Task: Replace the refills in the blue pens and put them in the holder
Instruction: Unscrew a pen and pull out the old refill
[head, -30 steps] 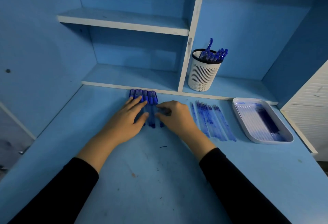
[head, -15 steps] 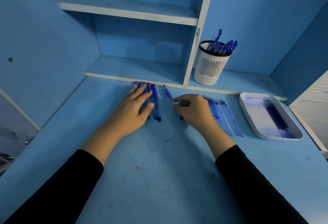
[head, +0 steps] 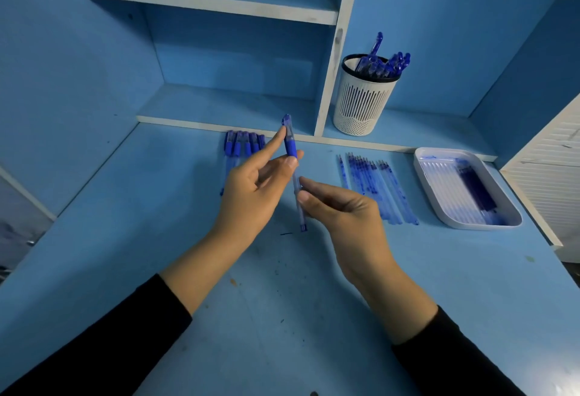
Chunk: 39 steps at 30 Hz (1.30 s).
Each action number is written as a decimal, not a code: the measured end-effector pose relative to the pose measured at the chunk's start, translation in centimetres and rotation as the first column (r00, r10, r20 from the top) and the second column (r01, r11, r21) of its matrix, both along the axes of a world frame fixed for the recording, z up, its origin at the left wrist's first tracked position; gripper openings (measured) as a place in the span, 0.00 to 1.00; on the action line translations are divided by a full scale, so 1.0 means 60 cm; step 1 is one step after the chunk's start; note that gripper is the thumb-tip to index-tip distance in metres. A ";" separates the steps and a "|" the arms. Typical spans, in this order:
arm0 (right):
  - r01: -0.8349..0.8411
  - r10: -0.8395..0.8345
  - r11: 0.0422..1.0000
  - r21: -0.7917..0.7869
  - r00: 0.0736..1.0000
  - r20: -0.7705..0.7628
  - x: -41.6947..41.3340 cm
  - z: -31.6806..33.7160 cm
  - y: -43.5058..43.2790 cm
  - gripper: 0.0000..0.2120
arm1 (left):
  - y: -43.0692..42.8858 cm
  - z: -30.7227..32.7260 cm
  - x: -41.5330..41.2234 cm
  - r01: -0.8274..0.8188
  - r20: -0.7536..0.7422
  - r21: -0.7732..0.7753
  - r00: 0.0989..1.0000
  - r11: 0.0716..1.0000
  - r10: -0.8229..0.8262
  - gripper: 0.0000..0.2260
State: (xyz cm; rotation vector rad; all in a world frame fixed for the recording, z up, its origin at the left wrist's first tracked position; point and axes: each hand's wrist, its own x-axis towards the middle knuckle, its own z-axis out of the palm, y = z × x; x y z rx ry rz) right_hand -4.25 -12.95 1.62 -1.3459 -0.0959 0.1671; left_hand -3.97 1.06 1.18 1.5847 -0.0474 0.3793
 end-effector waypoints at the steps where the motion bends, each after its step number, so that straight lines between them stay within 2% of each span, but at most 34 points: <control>1: -0.009 0.009 1.000 0.010 1.000 0.013 -0.005 0.000 -0.001 0.10 | -0.004 0.002 -0.004 -0.002 0.017 -0.028 1.000 1.000 0.002 0.21; 4: -0.029 0.028 1.000 0.004 0.998 0.062 -0.015 0.000 -0.004 0.10 | -0.012 0.008 -0.012 -0.022 0.078 -0.083 0.997 0.996 0.029 0.22; 7: 0.046 -0.044 0.999 -0.013 0.991 0.123 -0.012 0.002 -0.012 0.08 | -0.003 0.009 -0.011 -0.037 0.115 -0.085 0.992 0.996 0.047 0.21; 13: 0.124 -0.125 0.992 0.020 0.960 0.250 0.004 0.003 -0.042 0.15 | 0.003 -0.003 -0.019 0.084 0.081 0.069 0.993 0.994 -0.089 0.14; 15: 0.128 -0.138 0.990 0.055 0.960 0.246 0.008 0.002 -0.049 0.16 | 0.003 -0.012 -0.023 0.148 0.023 0.120 0.988 0.982 -0.152 0.14; 18: 0.152 -0.167 0.985 0.079 0.958 0.233 0.009 -0.006 -0.054 0.11 | 0.000 -0.021 -0.027 0.220 -0.055 0.177 0.975 0.959 -0.213 0.14; 24: 0.122 -0.137 0.988 0.097 0.975 0.175 0.011 -0.025 -0.060 0.06 | 0.002 -0.035 -0.024 0.257 -0.094 0.203 0.966 0.945 -0.243 0.13; 26: 0.130 -0.147 0.985 0.114 0.978 0.147 0.014 -0.031 -0.059 0.04 | 0.000 -0.039 -0.020 0.245 -0.089 0.215 0.969 0.945 -0.231 0.13; 31: 0.129 -0.146 0.983 0.132 0.980 0.132 0.018 -0.041 -0.058 0.07 | -0.001 -0.049 -0.012 0.250 -0.012 0.288 0.966 0.924 -0.258 0.15; 39: 0.122 -0.139 0.986 0.111 0.976 0.168 0.020 -0.046 -0.058 0.08 | 0.001 -0.051 -0.011 0.273 -0.007 0.395 0.956 0.877 -0.294 0.16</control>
